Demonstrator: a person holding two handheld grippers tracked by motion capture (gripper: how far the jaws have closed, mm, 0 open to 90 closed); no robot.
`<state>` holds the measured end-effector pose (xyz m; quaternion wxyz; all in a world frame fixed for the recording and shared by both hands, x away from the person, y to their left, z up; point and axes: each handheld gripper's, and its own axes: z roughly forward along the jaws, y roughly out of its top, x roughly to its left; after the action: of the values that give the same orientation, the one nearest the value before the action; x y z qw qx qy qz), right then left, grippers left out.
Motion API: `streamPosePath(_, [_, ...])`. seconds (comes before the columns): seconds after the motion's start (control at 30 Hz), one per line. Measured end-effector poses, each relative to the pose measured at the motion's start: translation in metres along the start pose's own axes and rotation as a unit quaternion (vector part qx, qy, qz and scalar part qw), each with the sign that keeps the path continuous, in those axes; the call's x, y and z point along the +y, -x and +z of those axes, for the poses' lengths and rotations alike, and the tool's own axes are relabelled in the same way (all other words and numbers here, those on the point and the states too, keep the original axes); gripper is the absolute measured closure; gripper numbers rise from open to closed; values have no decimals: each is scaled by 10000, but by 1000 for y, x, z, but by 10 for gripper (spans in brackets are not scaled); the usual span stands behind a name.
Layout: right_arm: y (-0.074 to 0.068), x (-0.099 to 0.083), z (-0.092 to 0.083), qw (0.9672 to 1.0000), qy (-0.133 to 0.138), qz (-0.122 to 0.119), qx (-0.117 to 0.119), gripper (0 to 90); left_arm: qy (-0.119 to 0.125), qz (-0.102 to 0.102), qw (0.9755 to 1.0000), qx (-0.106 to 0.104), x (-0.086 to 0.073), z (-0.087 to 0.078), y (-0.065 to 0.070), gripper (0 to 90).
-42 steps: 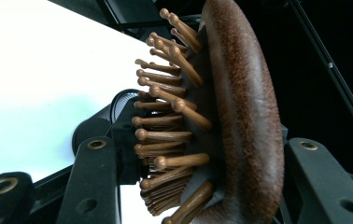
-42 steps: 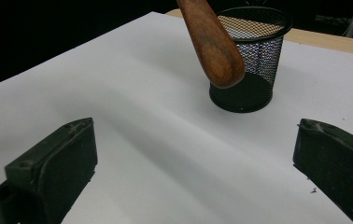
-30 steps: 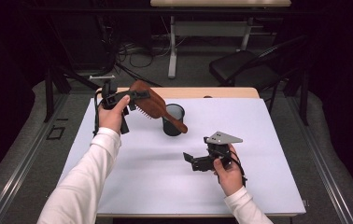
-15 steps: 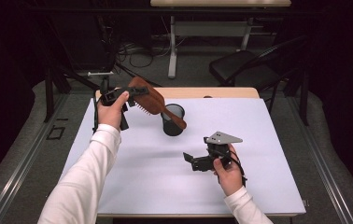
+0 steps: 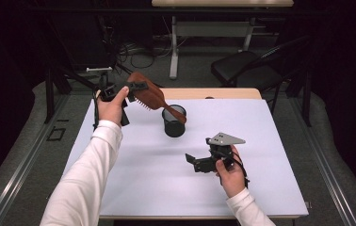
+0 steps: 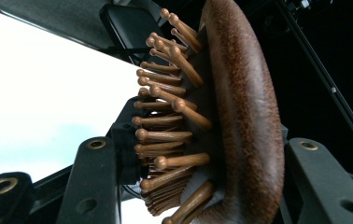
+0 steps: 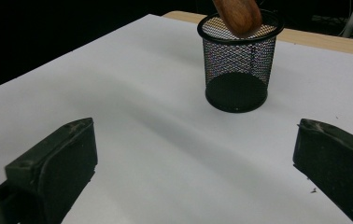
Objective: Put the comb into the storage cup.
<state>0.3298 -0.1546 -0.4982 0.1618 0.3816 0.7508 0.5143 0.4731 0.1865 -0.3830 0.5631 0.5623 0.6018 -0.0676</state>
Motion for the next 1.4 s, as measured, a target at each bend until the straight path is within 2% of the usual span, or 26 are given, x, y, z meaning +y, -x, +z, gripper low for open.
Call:
streamPosePath(0.4, [1,0,-2,10000,9,20,-2,0,195,-64,9997,143,7,2,-7,494])
streamPosePath(0.97, [1,0,-2,10000,0,44,24,0,279,-39,9990,351,6,13,-10,493])
streamPosePath(1.4, [2,0,-2,10000,12,56,36,0,332,8,9985,431,5,19,-10,492])
